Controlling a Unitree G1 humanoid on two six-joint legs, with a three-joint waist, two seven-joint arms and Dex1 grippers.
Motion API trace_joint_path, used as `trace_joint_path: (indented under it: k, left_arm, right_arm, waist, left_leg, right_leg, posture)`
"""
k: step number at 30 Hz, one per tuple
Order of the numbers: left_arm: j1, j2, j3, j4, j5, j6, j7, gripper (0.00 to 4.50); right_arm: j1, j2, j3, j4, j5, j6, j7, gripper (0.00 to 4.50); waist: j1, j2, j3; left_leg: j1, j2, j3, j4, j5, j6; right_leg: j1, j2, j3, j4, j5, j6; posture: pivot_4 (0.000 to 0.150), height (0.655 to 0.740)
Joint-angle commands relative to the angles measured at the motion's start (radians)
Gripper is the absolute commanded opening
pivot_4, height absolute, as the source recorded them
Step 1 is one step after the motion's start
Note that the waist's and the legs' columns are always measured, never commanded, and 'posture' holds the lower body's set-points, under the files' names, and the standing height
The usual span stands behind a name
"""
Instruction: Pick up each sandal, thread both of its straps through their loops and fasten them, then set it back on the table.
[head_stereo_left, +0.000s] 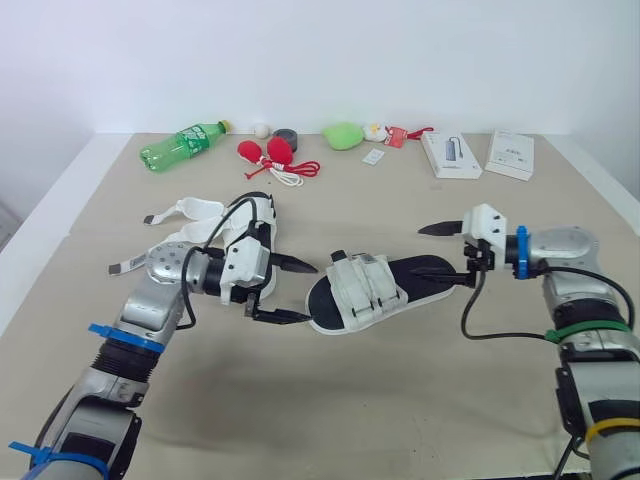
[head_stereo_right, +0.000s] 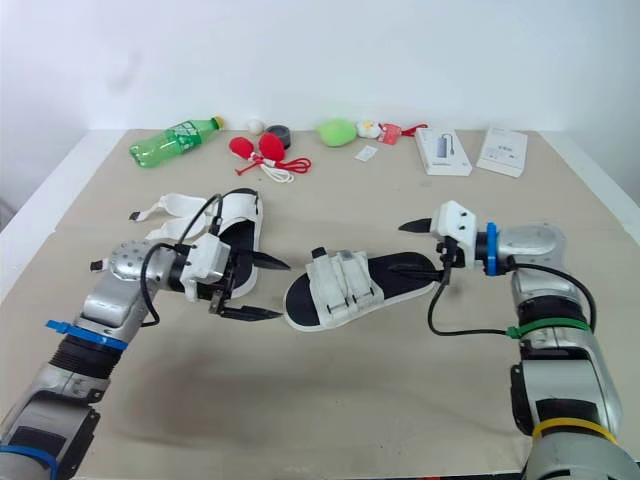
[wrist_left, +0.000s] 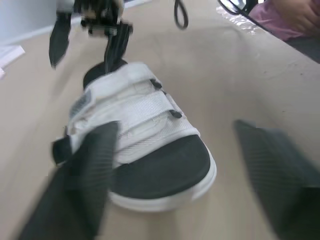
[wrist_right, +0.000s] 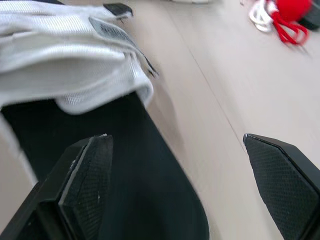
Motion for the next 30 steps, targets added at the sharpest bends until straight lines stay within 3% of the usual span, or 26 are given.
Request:
trace_joint_path:
  k: [1,8,16,21,27,30]
  left_arm:
    - [0.036,0.012,0.008,-0.102,-0.033,0.014,-0.005,4.45]
    - [0.115,0.006,-0.002,-0.220,-0.016,0.049,0.061,4.45]
    - [0.145,0.020,-0.002,-0.255,0.000,0.056,0.106,4.45]
    - [0.179,0.032,-0.005,-0.285,0.011,0.061,0.129,4.45]
    - [0.188,0.038,-0.014,-0.284,0.021,0.058,0.141,4.45]
    - [0.184,0.032,-0.021,-0.279,0.023,0.055,0.140,4.45]
  right_arm:
    - [-0.054,0.026,0.017,0.075,-0.038,-0.090,0.015,4.50]
    - [-0.114,0.100,0.032,0.181,-0.073,-0.162,0.006,4.50]
    - [-0.131,0.189,0.028,0.181,-0.048,-0.179,0.077,4.50]
    - [-0.075,0.198,0.054,0.088,-0.013,-0.158,0.199,4.50]
    - [0.027,0.164,0.112,-0.180,0.096,-0.003,0.206,4.50]
    - [0.042,0.164,0.102,-0.215,0.087,0.016,0.173,4.50]
  waist:
    - [0.000,0.000,0.000]
    - [0.002,0.001,0.000]
    - [0.001,0.001,0.000]
    - [0.001,0.001,0.001]
    - [0.002,0.001,0.001]
    - [0.002,0.001,0.001]
  left_leg:
    - [0.000,0.000,0.000,0.000,0.000,0.000]
    - [0.000,-0.002,0.000,-0.001,0.000,0.000]
    - [0.003,0.002,0.002,-0.001,0.001,-0.002]
    - [0.004,0.003,0.003,-0.002,0.001,-0.002]
    - [0.004,0.004,0.003,-0.002,0.001,-0.003]
    - [0.005,0.004,0.004,-0.002,0.001,-0.003]
  right_leg:
    - [0.000,0.000,0.000,0.000,-0.001,0.001]
    - [0.000,-0.001,0.002,0.000,-0.002,0.002]
    - [0.001,0.001,0.002,0.002,0.000,-0.001]
    - [0.000,0.003,0.002,0.002,0.000,-0.002]
    - [0.000,0.003,0.002,0.003,0.000,-0.003]
    - [0.000,0.003,0.002,0.003,0.001,-0.004]
  posture:
    - [0.150,0.7400]
    - [0.150,0.7400]
    - [0.150,0.7400]
    - [0.150,0.7400]
    - [0.150,0.7400]
    - [0.150,0.7400]
